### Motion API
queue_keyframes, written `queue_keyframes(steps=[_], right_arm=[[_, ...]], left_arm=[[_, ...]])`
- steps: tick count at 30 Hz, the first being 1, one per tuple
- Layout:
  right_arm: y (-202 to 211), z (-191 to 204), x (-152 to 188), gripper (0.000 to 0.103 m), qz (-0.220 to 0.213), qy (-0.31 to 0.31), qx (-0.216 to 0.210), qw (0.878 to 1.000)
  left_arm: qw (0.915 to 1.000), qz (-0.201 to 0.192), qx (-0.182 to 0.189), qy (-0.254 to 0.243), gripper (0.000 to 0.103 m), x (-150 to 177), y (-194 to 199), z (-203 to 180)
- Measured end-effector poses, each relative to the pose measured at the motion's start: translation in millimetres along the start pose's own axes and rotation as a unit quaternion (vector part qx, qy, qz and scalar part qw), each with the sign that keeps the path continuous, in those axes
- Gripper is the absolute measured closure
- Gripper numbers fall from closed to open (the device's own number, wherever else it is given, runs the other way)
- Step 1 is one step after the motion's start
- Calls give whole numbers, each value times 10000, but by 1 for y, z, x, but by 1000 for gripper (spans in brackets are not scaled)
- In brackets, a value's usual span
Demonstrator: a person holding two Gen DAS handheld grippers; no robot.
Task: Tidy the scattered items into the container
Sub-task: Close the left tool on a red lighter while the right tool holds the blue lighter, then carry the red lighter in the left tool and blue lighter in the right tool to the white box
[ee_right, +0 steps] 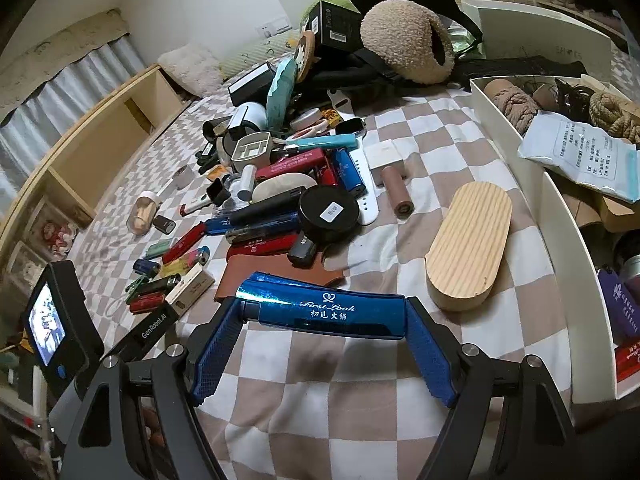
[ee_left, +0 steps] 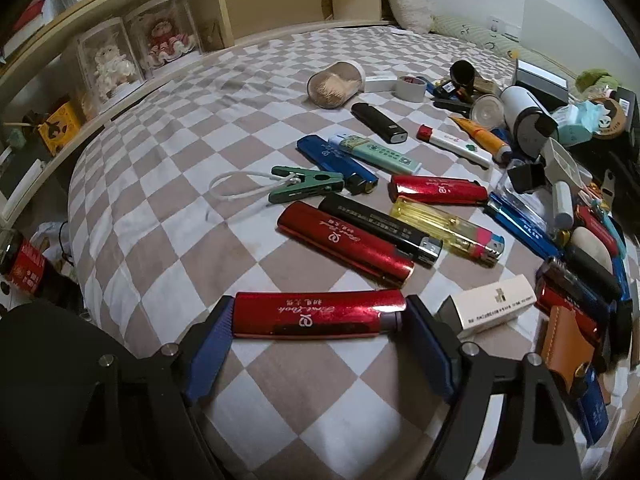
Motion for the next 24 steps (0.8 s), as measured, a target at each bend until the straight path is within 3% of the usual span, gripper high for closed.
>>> queue_keyframes(steps=[17, 24], right_arm=[[8, 1, -1, 22, -138, -7, -53, 9999], [19, 8, -7, 22, -343, 179, -22, 9992]], left_arm=[[9989, -242, 354, -179, 21, 0, 17, 4], [9965, -423, 697, -170, 21, -13, 39, 4]])
Point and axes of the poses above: each gripper's, at about its wrist camera, not at the fingertips, and y roughly against the way its jaws point, z to its left, x to its underside, the point moved 8 cm from there along -y, roughly the way its jaws point, and after that the axes turned 2 degrees about y, right-handed, at the moved point
